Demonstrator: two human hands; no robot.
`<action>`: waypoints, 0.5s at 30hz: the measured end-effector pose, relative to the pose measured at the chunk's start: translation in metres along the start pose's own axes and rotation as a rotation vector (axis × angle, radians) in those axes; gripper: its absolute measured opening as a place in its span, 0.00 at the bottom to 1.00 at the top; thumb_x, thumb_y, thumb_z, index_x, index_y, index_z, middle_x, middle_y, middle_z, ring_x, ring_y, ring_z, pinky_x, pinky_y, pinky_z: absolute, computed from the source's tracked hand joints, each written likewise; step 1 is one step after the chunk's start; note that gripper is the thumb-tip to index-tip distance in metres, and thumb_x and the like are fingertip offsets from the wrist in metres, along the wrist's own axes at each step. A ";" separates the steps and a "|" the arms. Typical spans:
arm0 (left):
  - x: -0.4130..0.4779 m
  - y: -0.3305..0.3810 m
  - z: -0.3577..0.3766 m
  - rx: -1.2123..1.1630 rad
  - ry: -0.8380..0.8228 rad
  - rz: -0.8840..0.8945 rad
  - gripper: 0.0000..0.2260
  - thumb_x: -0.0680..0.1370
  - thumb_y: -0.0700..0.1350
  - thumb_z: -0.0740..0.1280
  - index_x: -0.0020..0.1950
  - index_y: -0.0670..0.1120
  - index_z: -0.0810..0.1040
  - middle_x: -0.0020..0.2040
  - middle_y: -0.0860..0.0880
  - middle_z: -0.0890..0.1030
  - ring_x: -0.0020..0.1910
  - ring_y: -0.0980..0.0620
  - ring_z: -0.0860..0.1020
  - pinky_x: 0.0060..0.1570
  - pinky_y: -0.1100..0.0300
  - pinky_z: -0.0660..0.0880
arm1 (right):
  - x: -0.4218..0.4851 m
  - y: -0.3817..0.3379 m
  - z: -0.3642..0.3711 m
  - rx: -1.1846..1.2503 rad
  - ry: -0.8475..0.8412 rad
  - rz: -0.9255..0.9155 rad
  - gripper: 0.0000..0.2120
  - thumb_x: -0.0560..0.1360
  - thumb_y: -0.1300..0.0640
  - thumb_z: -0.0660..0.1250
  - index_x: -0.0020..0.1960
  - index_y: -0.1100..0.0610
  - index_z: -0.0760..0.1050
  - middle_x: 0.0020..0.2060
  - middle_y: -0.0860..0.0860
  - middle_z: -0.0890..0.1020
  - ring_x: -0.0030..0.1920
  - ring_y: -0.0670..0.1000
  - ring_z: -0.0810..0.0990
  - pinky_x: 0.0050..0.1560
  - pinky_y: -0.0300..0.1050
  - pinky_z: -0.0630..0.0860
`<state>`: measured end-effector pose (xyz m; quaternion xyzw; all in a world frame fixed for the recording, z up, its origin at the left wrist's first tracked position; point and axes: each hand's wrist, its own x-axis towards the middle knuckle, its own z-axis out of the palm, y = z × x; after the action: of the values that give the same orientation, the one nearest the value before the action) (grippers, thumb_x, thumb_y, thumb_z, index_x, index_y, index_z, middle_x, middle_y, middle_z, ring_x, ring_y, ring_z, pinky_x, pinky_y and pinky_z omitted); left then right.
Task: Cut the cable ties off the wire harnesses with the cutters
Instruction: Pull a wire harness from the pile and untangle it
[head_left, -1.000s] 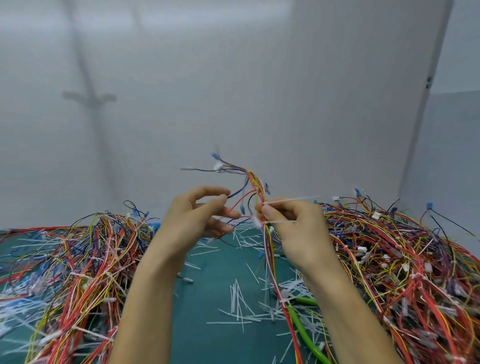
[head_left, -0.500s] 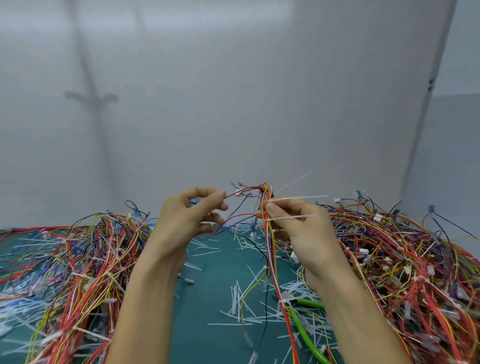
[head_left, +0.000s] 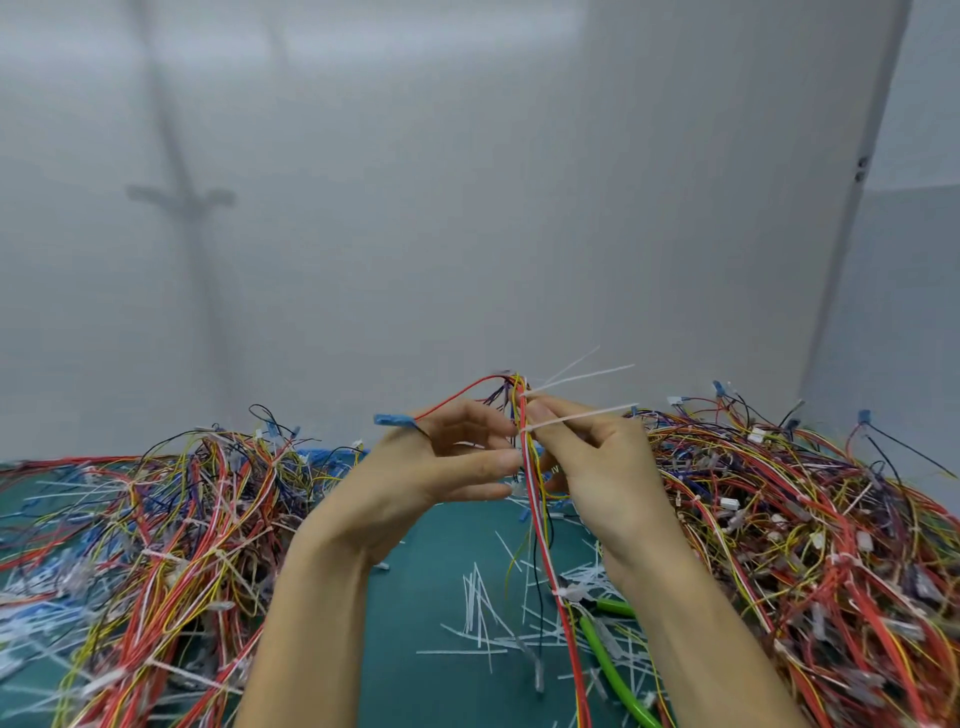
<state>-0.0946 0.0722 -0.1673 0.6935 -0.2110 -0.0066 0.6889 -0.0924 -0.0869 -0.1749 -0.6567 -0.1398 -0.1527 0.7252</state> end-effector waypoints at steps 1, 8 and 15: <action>0.001 0.001 0.003 0.066 -0.002 -0.021 0.10 0.72 0.39 0.74 0.52 0.40 0.81 0.51 0.37 0.82 0.50 0.49 0.82 0.49 0.58 0.81 | 0.000 0.000 0.001 0.002 -0.012 0.005 0.10 0.79 0.58 0.67 0.46 0.45 0.83 0.36 0.41 0.85 0.32 0.38 0.79 0.33 0.33 0.75; 0.005 0.005 0.013 0.129 0.063 -0.002 0.10 0.72 0.45 0.73 0.49 0.40 0.82 0.42 0.46 0.84 0.43 0.54 0.83 0.49 0.54 0.82 | 0.003 0.000 -0.004 -0.105 -0.082 0.009 0.13 0.81 0.59 0.64 0.62 0.50 0.80 0.53 0.36 0.82 0.55 0.36 0.80 0.54 0.34 0.77; 0.011 0.001 0.020 0.035 0.156 0.014 0.03 0.75 0.36 0.71 0.47 0.39 0.82 0.41 0.45 0.84 0.40 0.52 0.83 0.42 0.60 0.81 | 0.005 0.000 -0.009 -0.188 -0.076 0.010 0.13 0.81 0.60 0.64 0.57 0.46 0.81 0.39 0.40 0.82 0.41 0.40 0.80 0.40 0.37 0.75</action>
<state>-0.0907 0.0493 -0.1638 0.7023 -0.1616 0.0559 0.6911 -0.0874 -0.0959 -0.1740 -0.7277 -0.1488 -0.1366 0.6555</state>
